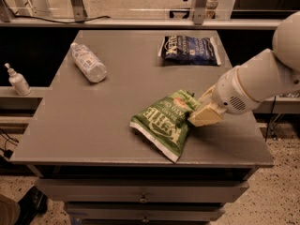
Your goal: Pick green jalapeno chip bag
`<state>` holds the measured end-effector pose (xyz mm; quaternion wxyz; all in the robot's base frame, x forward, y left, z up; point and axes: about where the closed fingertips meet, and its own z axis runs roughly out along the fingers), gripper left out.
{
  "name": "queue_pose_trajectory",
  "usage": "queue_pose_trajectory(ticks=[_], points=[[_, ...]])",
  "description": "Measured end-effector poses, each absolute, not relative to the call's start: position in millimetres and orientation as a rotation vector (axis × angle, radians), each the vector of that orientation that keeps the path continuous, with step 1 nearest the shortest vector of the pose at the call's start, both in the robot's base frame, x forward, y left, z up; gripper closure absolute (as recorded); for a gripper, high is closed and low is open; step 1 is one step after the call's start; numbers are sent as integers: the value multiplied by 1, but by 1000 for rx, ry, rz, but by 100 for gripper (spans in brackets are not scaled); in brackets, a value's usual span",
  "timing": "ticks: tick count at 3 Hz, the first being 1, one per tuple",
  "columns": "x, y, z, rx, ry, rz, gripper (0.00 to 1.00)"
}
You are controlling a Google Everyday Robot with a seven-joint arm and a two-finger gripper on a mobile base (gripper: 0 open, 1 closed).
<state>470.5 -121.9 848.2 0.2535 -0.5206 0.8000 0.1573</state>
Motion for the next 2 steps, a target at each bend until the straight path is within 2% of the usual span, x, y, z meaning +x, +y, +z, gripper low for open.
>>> queue_pose_trajectory(ticks=[2], points=[[482, -113, 907, -1334, 2129, 422, 100]])
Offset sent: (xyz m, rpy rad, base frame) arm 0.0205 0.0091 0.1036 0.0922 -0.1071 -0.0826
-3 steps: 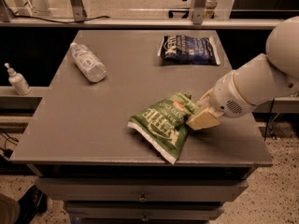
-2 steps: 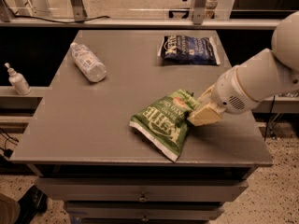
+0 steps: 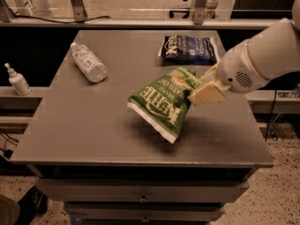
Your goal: Pick green jalapeno chip bag
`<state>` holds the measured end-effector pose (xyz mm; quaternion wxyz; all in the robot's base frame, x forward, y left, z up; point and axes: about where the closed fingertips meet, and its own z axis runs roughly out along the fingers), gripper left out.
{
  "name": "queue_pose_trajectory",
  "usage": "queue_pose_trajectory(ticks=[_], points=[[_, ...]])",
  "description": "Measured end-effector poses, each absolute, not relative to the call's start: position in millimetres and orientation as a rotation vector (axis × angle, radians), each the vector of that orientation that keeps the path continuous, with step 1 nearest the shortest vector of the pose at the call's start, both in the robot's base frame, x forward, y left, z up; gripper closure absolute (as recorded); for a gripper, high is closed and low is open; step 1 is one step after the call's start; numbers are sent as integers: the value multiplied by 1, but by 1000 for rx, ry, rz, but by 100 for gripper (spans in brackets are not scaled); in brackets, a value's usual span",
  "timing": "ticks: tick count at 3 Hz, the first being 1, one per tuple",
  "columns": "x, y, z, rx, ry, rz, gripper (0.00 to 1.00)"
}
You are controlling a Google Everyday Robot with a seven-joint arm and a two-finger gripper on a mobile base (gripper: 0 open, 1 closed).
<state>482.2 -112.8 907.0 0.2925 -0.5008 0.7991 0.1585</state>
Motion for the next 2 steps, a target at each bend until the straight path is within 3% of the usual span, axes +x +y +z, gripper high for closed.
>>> queue_pose_trajectory(ticks=[2], points=[[487, -115, 950, -1260, 2091, 428, 100]])
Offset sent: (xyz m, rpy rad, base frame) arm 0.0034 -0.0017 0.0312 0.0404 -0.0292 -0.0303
